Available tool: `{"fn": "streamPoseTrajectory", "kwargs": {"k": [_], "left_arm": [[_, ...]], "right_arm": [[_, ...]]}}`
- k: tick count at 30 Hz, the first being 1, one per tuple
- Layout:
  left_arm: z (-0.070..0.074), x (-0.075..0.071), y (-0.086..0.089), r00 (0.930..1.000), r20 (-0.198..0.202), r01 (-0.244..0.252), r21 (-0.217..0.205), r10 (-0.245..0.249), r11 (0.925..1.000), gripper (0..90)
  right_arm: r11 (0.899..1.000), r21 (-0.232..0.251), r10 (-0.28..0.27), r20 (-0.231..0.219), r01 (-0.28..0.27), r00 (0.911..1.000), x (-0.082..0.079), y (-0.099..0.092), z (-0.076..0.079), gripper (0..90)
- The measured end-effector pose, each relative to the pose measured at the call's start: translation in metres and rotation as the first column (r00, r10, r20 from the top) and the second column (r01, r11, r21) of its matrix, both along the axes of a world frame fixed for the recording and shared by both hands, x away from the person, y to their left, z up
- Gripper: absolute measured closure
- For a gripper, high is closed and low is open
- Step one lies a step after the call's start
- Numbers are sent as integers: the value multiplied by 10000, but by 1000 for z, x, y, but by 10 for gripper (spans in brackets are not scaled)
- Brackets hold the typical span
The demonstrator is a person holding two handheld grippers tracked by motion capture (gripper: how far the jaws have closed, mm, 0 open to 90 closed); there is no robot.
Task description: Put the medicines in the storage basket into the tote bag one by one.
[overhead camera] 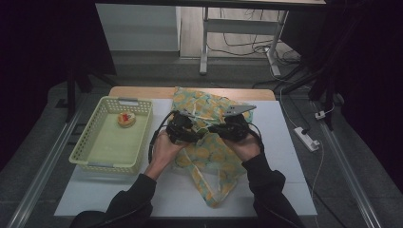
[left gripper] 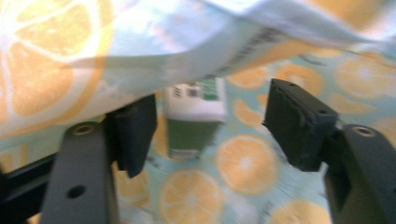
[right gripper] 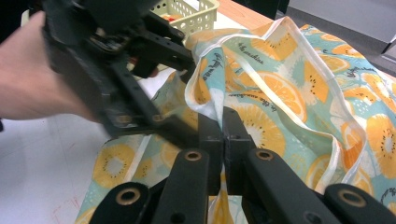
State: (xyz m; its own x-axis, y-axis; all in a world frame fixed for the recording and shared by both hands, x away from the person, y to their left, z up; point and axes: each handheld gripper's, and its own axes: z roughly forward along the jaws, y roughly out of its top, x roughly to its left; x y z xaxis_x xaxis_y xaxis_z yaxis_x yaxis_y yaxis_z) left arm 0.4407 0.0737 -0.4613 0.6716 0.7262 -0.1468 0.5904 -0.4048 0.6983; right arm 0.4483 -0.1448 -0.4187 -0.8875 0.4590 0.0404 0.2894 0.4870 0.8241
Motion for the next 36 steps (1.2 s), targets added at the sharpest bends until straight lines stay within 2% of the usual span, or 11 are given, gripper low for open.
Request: {"fn": "streamPoseTrajectory", "kwargs": {"k": [4,8,16,19,22,25,32,33,36], "left_arm": [[4,-6,4,9996,-116,236,-200,-238,9995,252],[7,-11,12,9985,-292,464,-207,-470,9987,198],[16,-18,35,9982,-306,509,-390,-521,9979,100],[18,-18,45,9989,-256,391,-434,-402,9983,59],[19,-18,56,9993,-227,279,-281,-286,9992,22],[19,-17,68,9991,-399,156,-298,-168,9994,0],[17,-14,103,9985,-230,-505,-412,496,9979,0],[16,-13,108,9979,-279,-599,-353,589,9976,0],[15,-12,124,9964,-288,-788,198,793,9967,1]], "right_arm": [[10000,9,-17,14,17,10000,0,0,0,895],[10000,15,-4,24,4,10000,-1,0,1,895],[10000,9,-18,15,18,10000,-1,0,1,894],[10000,17,8,52,-8,10000,-1,0,1,894],[10000,1,21,54,-21,10000,-1,1,1,895],[10000,4,11,57,-11,10000,-1,1,1,894],[10000,-15,7,59,-7,10000,-1,1,0,894],[10000,-19,7,51,-7,10000,-1,1,0,894],[10000,-52,10,75,-9,10000,-1,1,0,894]]}}
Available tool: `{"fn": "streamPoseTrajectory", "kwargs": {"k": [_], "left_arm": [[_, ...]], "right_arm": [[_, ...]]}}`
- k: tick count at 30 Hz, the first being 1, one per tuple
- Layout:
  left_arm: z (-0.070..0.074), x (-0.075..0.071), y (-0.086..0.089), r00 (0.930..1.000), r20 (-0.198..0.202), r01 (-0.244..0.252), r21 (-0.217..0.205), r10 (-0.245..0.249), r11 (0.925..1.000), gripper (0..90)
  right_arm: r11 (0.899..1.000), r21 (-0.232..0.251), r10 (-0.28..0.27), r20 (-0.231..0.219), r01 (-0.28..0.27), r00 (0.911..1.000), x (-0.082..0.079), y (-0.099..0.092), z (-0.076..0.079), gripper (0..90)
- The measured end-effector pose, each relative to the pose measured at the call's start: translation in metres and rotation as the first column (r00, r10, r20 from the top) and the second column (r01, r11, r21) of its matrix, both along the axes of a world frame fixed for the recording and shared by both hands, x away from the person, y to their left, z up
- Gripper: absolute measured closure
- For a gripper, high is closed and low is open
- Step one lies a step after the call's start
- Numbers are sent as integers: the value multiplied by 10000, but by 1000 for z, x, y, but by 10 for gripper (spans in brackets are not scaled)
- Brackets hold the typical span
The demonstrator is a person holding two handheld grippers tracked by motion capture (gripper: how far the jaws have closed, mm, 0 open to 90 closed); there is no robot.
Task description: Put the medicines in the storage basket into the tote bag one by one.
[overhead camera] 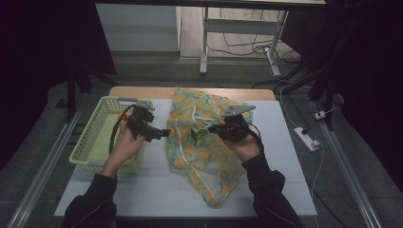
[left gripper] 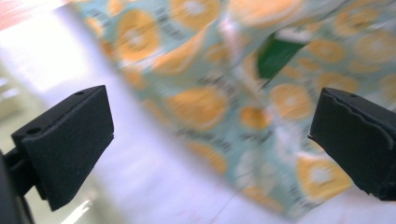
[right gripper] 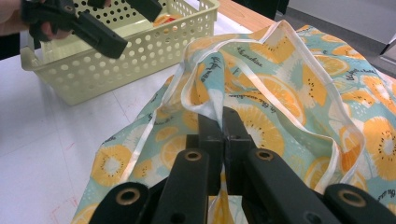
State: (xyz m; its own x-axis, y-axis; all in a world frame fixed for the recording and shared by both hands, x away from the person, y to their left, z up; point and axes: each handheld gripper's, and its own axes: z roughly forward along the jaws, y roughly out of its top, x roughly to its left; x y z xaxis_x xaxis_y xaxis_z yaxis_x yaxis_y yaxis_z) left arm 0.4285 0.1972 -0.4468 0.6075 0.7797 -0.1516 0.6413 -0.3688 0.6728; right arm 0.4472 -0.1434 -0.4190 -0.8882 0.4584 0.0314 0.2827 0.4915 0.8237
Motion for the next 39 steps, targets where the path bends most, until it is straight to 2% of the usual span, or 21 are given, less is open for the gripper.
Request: {"fn": "streamPoseTrajectory", "kwargs": {"k": [2,5,9,16,17,19,22,26,28,30,32,35,39], "left_arm": [[-1,1,12,9996,51,-280,192,279,9994,1],[-2,4,29,9987,130,-499,160,497,9986,8],[-4,7,45,9968,237,-775,342,767,9964,5],[-12,21,72,9875,301,-1560,553,1545,9862,0],[-15,24,75,9856,254,-1681,554,1669,9842,0],[-19,29,82,9806,-135,-1945,514,1954,9796,5],[-24,36,90,9738,-402,-2216,503,2236,9738,9],[-30,43,96,9685,-572,-2384,662,2422,9689,4],[-34,46,99,9694,-757,-2300,500,2334,9719,4],[-36,49,101,9663,-805,-2403,588,2445,9689,1],[-39,53,104,9644,-900,-2451,480,2486,9683,1],[-43,59,109,9597,-986,-2597,475,2632,9645,1],[-49,65,116,9488,-1191,-2903,358,2925,9563,0]], "right_arm": [[10000,18,14,2,-14,10000,0,1,0,894],[10000,-21,32,-12,-32,10000,0,2,-1,894],[10000,-42,41,-15,-41,10000,0,2,-2,894],[9999,-72,85,-9,-85,10000,-1,3,-2,894],[9999,-71,85,-9,-85,10000,-1,3,-2,895],[9999,-81,62,-6,-62,10000,0,3,-2,894],[9999,-85,71,-28,-71,10000,0,3,-3,894],[9999,-120,90,-57,-91,9999,0,3,-3,894],[9999,-146,91,-55,-92,9999,0,3,-4,894],[9999,-123,105,-58,-106,9999,0,3,-4,894],[9998,-142,104,-49,-104,9999,0,4,-3,894],[9998,-150,116,-57,-117,9999,0,4,-3,894],[9998,-126,126,-54,-127,9999,0,3,-3,894]]}}
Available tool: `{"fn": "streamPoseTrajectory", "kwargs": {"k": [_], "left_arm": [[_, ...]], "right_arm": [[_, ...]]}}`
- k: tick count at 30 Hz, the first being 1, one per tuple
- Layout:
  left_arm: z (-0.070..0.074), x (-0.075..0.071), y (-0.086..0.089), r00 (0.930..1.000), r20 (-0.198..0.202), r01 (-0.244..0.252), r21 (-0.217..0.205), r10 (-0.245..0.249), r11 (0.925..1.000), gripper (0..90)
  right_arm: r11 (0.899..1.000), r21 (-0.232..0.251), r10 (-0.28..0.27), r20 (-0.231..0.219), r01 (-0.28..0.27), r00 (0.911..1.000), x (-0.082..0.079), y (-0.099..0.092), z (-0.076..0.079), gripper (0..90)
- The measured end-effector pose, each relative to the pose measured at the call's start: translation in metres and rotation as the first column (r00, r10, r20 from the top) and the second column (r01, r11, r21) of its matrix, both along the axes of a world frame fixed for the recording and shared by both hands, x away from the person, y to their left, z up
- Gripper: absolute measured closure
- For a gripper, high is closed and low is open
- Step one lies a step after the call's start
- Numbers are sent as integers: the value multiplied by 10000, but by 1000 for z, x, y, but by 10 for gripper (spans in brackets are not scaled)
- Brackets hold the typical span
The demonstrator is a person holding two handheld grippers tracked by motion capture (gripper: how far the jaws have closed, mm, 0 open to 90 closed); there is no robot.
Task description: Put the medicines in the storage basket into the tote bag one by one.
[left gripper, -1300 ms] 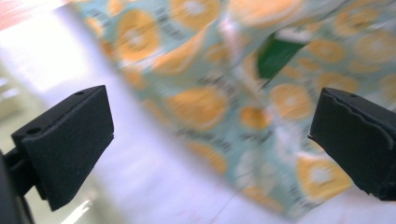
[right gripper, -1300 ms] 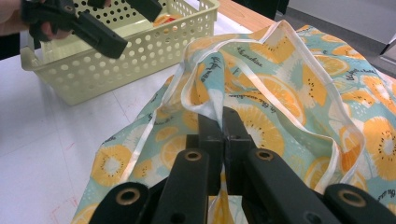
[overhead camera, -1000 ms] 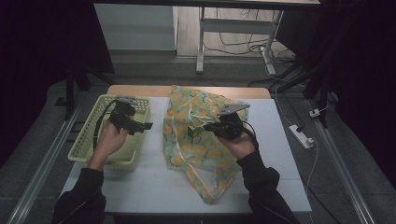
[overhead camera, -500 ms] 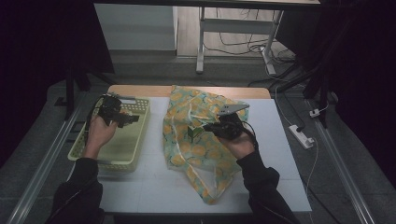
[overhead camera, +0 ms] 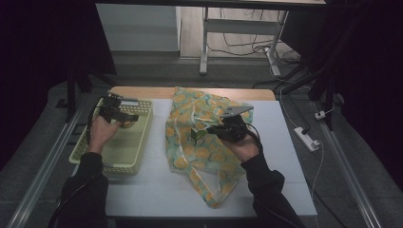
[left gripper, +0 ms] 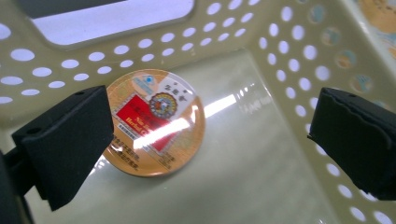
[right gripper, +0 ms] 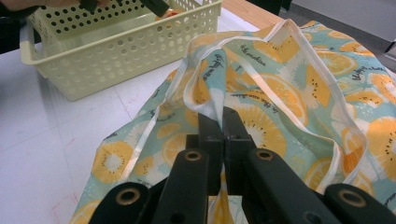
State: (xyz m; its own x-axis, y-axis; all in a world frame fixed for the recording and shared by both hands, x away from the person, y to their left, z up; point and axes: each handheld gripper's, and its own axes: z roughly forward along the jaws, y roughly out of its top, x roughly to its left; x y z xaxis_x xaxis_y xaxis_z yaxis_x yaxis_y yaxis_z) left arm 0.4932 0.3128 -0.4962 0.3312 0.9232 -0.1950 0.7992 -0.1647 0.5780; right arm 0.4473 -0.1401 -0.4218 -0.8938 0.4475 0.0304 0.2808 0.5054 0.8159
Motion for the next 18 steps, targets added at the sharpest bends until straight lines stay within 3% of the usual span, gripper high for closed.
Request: {"fn": "streamPoseTrajectory", "kwargs": {"k": [3,9,18], "left_arm": [[-7,5,3,9996,-227,-167,163,170,9997,0],[-20,13,-3,9972,-708,-166,1151,248,9932,0],[-31,21,-4,9893,-1292,-460,1683,683,9847,25]], "right_arm": [[10000,-7,10,29,-10,10000,-1,0,1,894],[10000,4,17,31,-17,10000,-1,0,1,894],[10000,-3,54,34,-54,10000,-1,1,1,894]]}}
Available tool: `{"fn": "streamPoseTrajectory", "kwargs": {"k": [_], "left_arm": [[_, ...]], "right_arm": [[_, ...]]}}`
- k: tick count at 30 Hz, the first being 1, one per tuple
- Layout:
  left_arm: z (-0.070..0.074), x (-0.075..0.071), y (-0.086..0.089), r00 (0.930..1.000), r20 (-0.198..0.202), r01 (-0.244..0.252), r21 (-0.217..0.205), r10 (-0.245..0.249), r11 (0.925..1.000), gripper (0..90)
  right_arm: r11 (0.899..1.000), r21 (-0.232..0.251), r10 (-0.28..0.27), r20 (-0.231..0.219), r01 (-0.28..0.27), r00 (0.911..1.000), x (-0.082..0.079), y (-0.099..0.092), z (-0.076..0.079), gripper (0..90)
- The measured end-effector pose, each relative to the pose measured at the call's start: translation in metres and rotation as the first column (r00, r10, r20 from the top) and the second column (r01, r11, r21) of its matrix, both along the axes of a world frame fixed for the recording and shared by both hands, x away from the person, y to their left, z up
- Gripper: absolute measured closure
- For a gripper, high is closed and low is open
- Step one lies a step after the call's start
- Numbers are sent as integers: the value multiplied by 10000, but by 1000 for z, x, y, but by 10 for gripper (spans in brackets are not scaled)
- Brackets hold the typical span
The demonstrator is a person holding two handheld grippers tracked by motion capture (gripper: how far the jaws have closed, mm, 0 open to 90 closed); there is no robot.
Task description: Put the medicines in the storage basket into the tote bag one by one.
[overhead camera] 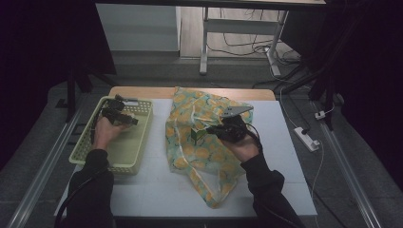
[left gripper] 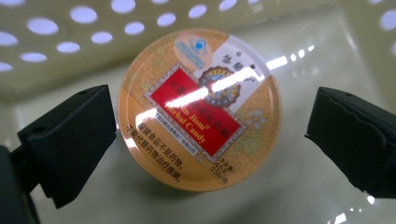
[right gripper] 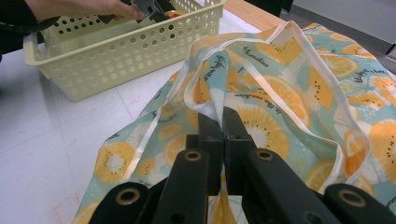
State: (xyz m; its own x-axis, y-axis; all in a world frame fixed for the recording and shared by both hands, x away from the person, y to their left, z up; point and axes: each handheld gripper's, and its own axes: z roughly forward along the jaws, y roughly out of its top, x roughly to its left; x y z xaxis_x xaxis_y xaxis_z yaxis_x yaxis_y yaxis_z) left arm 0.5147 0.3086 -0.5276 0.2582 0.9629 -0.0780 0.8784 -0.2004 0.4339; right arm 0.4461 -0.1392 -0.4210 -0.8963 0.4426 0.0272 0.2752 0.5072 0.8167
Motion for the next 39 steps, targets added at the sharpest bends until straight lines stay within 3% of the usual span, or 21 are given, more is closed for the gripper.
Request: {"fn": "streamPoseTrajectory", "kwargs": {"k": [5,8,15,26,39], "left_arm": [[-2,1,-1,9993,-305,-213,346,223,9992,111],[0,1,0,9981,-368,-489,246,498,9985,195],[2,1,-2,9939,-781,-756,374,783,9964,206],[15,-9,3,9956,-372,-870,-197,862,9960,207],[42,-29,-4,9981,490,-334,-718,370,9969,208]], "right_arm": [[10000,0,-4,-13,4,10000,0,0,0,894],[10000,-5,11,-4,-11,10000,0,0,0,894],[10000,6,9,-4,-9,10000,0,0,0,894],[10000,41,-22,19,22,10000,0,-1,1,894],[10000,58,-39,30,39,10000,-1,-1,1,894]]}}
